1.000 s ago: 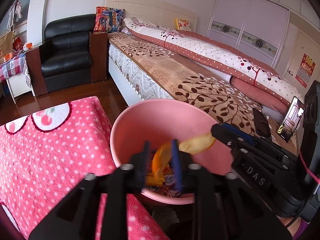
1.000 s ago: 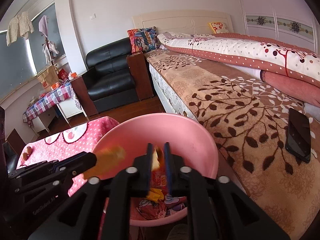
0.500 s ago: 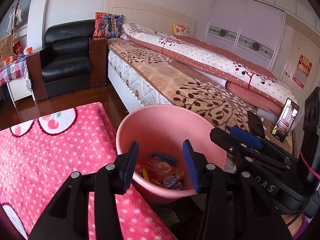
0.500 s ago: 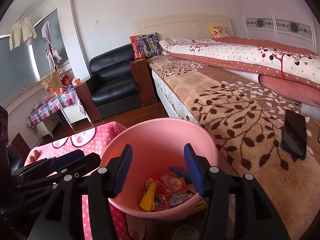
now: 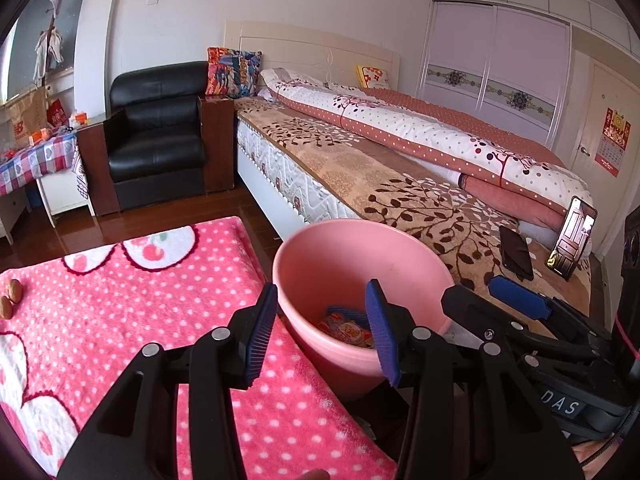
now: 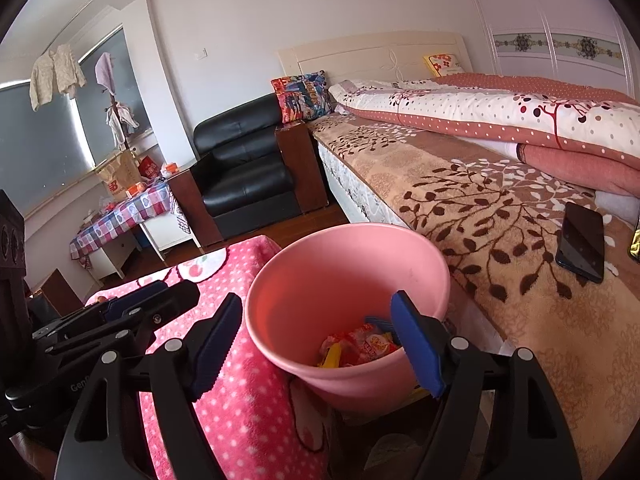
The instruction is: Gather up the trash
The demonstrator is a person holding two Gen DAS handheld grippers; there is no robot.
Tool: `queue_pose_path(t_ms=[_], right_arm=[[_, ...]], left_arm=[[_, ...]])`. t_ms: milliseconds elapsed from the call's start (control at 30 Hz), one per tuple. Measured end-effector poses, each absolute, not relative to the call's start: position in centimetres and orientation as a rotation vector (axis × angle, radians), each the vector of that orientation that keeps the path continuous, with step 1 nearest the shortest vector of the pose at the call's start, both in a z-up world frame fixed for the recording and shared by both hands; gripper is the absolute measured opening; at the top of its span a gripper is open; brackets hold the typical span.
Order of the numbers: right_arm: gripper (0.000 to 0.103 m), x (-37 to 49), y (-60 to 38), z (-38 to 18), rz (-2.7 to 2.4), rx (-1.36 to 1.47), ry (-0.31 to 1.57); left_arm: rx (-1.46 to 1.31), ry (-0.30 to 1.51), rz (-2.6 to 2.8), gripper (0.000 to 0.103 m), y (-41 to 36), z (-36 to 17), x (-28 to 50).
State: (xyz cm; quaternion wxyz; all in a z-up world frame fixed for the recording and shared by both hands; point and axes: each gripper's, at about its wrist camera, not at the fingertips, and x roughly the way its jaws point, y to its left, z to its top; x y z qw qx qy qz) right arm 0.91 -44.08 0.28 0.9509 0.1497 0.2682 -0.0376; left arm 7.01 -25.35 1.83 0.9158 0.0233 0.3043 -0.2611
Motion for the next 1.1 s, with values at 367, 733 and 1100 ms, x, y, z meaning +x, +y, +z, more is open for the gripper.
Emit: queue_pose_path(t_ms=[367,733,1100], right_arm=[[0.077,-1.4,-41.3,1.8,-0.078,0.267,0.510],[0.077,-3.0,-38.8,2.9,-0.074,0.224,0.471],[0.078,-3.0,-36.7,3.4,-0.050,0.206,0.462]], left_arm=[[0.037,0.594,-0.519,0.040,-23.0,2.9,4.6],[0.019,0.562,-0.498,0.039,-20.6,3.5,2.9],[-0.006,0.539,-0.482,0.038,-18.3,3.6,2.1]])
